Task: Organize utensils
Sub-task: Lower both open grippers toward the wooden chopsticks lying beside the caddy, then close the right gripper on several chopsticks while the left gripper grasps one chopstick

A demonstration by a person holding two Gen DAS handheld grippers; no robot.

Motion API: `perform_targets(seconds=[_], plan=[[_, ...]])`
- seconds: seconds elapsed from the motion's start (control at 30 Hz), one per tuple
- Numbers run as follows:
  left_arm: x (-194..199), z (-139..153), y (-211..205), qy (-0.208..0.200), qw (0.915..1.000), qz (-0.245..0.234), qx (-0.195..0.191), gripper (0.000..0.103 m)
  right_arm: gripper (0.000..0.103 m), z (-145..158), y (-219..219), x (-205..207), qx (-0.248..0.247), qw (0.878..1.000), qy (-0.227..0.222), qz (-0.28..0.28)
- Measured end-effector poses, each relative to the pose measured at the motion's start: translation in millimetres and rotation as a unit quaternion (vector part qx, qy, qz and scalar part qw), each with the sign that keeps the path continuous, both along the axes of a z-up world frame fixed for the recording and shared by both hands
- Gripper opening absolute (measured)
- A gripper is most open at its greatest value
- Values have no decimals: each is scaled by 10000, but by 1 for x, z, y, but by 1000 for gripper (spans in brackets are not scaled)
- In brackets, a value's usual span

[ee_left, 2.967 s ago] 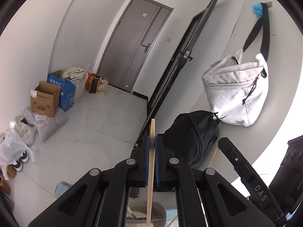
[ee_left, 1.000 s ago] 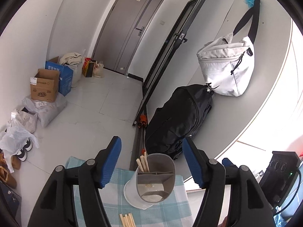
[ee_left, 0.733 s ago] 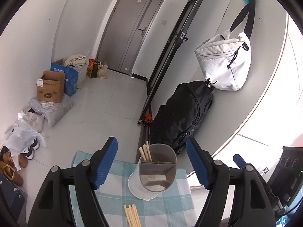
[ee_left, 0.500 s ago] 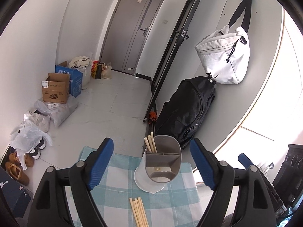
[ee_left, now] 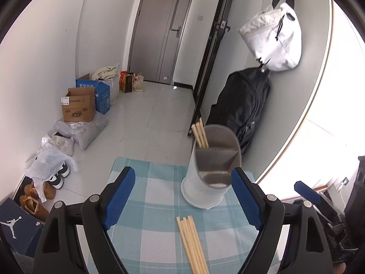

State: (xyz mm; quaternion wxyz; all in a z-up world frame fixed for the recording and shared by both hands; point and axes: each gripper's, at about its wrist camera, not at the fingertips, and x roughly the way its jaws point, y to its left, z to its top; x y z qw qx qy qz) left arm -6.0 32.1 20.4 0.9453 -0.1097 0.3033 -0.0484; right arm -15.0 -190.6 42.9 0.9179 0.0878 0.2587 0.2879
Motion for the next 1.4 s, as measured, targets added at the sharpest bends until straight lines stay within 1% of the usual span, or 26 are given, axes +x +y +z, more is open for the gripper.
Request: perform_targets(seconds=[0.13,0.23,0.33,0.4,0.47,0.53,0.6,0.63,0.7,0.73,0.77,0.8,0.87,0.93,0.97,1.0,1.1,1.2,1.23,1.33,1.37,1.4], plan=[[3,-24,-1,189,9998,48,95,83,103,-22,5,4,-225,9994,252,-79],[8,-41,3,396,9991,57,134,83,103,-42,10,13,-388,9975,584,-100],[14,-57,12,709,9975,72,0,83,103,-62,17,23,-591,9929,1034,-38],[17,-66,18,886,9959,163,-9,83,103,-77,22,31,-778,9875,1369,-9],[21,-73,24,1099,9937,174,-110,83,103,-88,27,37,-917,9830,1589,44],[24,-78,29,1224,9921,208,-177,83,95,-94,32,43,-1157,9789,1687,8],[24,-83,32,1288,9910,303,-186,83,79,-102,41,49,-1498,9722,1797,96],[25,-87,35,1357,9899,358,-199,83,76,-105,45,53,-1604,9692,1863,151],[28,-94,40,1506,9873,414,-280,83,61,-117,54,59,-1784,9616,2067,297],[29,-97,43,1580,9859,427,-353,83,59,-121,57,62,-1847,9582,2155,352],[30,-99,46,1620,9850,443,-388,83,53,-127,62,66,-1931,9544,2246,386],[31,-101,49,1667,9839,495,-410,83,50,-133,65,70,-2023,9502,2338,385],[32,-102,56,1726,9820,582,-495,83,49,-143,70,79,-2186,9424,2516,298],[33,-103,63,1761,9804,637,-607,83,46,-151,73,85,-2321,9359,2639,242],[33,-104,65,1772,9799,655,-641,83,41,-154,75,87,-2400,9323,2695,232],[33,-104,68,1781,9793,679,-678,83,40,-157,78,89,-2469,9293,2738,222],[33,-105,75,1797,9779,808,-701,83,39,-157,84,87,-2781,9224,2663,297],[33,-108,81,1884,9743,882,-864,83,39,-158,83,85,-2758,9230,2676,175],[33,-109,82,1907,9733,893,-909,83,39,-157,85,85,-2816,9221,2650,169],[34,-109,83,1922,9725,900,-955,83,39,-156,98,83,-3069,9165,2553,243],[34,-108,83,1917,9726,896,-963,83,37,-159,102,84,-3189,9125,2552,243],[33,-108,82,1907,9729,886,-965,83,36,-157,105,83,-3242,9132,2460,203]])
